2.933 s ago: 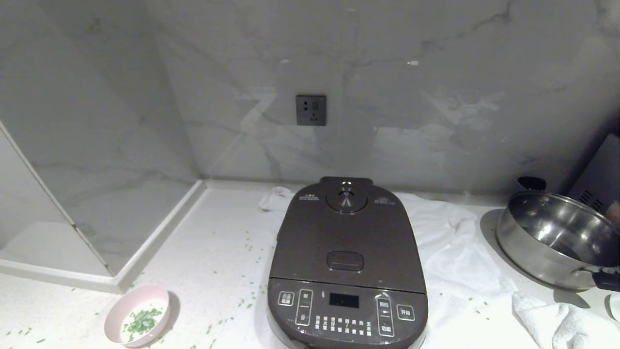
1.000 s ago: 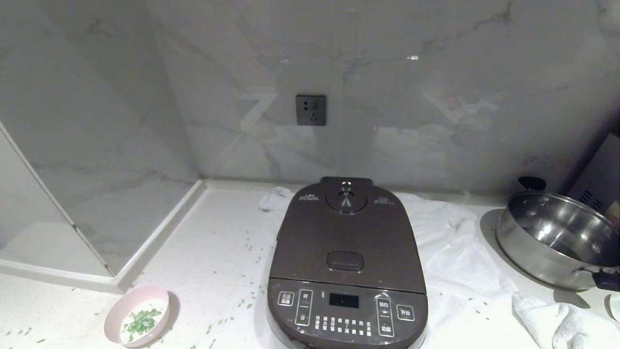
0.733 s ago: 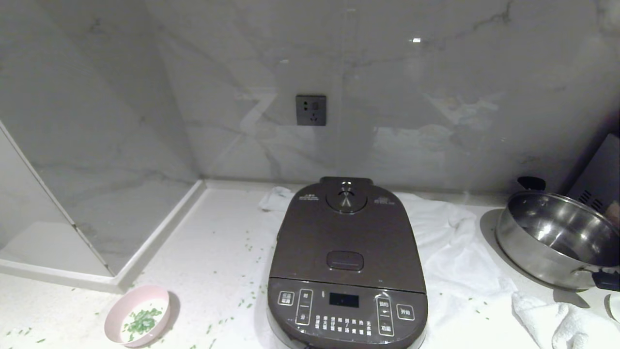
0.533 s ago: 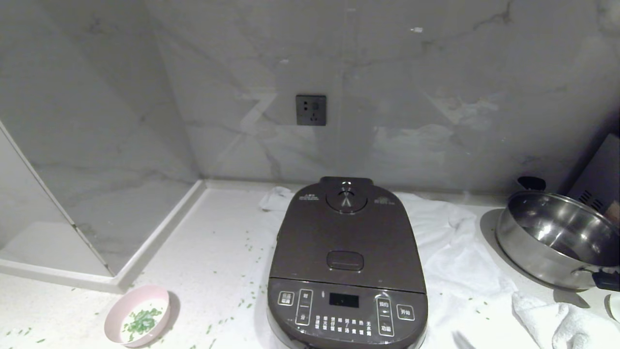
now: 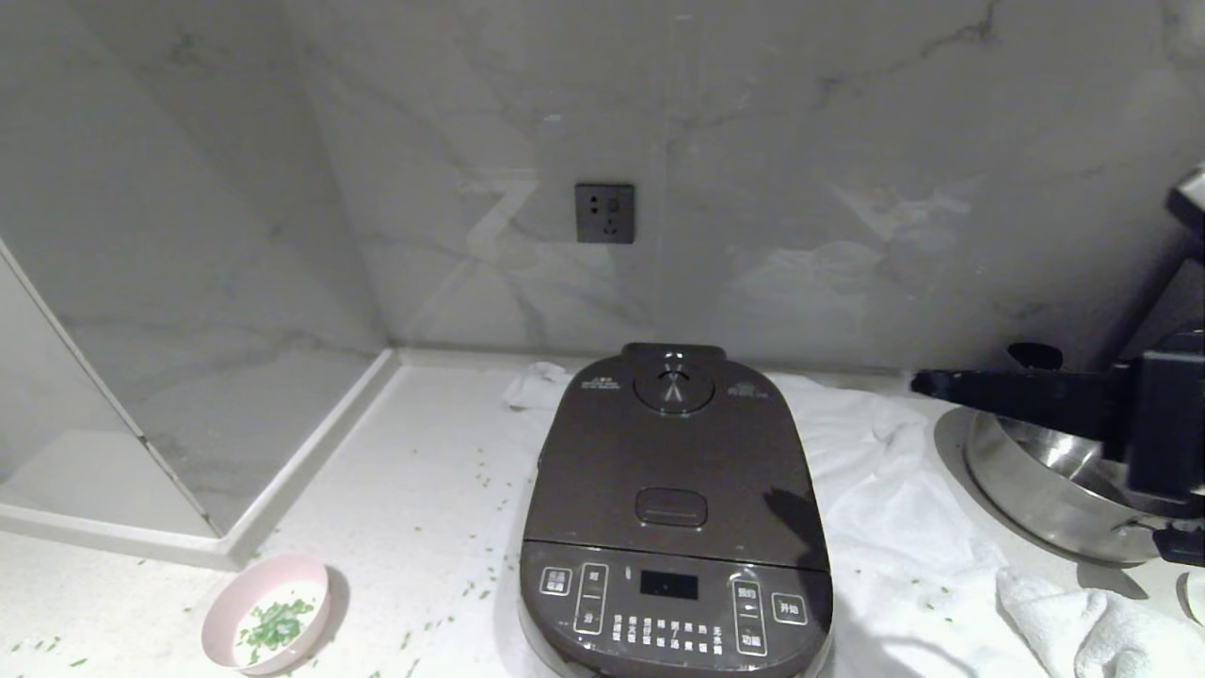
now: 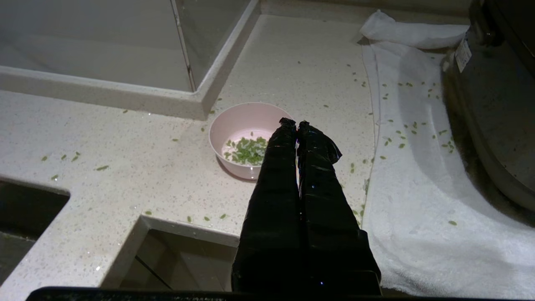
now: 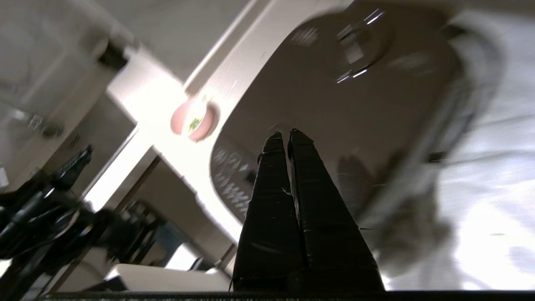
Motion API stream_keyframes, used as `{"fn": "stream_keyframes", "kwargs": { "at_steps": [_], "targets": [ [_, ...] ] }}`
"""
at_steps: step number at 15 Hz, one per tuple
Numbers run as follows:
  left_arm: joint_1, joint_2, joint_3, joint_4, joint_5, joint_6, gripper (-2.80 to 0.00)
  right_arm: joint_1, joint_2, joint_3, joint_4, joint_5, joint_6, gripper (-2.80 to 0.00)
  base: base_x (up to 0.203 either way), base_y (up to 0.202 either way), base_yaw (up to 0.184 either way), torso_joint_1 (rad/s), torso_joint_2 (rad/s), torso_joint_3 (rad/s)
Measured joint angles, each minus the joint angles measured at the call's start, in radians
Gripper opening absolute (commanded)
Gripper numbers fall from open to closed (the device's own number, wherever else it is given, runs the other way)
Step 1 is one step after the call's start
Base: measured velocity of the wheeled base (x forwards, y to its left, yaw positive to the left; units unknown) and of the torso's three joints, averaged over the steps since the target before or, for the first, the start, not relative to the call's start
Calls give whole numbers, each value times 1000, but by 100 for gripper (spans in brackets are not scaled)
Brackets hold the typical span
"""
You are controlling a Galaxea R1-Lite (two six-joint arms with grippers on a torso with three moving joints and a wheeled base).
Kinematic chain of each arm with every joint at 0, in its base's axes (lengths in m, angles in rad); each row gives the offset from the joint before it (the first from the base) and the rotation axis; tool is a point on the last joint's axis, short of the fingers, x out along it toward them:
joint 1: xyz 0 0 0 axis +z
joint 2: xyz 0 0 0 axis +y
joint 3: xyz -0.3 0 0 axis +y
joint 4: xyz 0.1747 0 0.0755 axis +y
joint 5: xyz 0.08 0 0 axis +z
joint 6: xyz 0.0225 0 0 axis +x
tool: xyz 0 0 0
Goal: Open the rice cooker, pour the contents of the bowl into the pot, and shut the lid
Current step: Open the rice cooker
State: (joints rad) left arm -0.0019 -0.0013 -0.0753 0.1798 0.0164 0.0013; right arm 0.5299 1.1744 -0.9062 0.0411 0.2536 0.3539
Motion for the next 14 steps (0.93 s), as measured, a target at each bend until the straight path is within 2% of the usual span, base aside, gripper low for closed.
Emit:
{"fn": "stream_keyframes", "kwargs": {
  "at_steps": [2, 5, 7, 10, 14],
  "targets": [
    [0, 0, 0, 0, 0, 0, -280, 120, 107, -53, 30, -79, 52, -280, 0, 0, 0, 0, 0, 0],
    [-1, 0, 0, 0, 0, 0, -280, 210, 250, -120, 81, -107, 142, -280, 0, 0, 0, 0, 0, 0],
    [-1, 0, 0, 0, 0, -1, -280, 231, 329, -138, 90, -88, 167, -280, 0, 0, 0, 0, 0, 0],
    [-1, 0, 0, 0, 0, -1, -280, 231, 419, -185, 106, -1, 181, -280, 0, 0, 0, 0, 0, 0],
    [-1, 0, 0, 0, 0, -1, -280, 216, 501, -230, 125, 8, 177, -280, 0, 0, 0, 0, 0, 0]
  ]
}}
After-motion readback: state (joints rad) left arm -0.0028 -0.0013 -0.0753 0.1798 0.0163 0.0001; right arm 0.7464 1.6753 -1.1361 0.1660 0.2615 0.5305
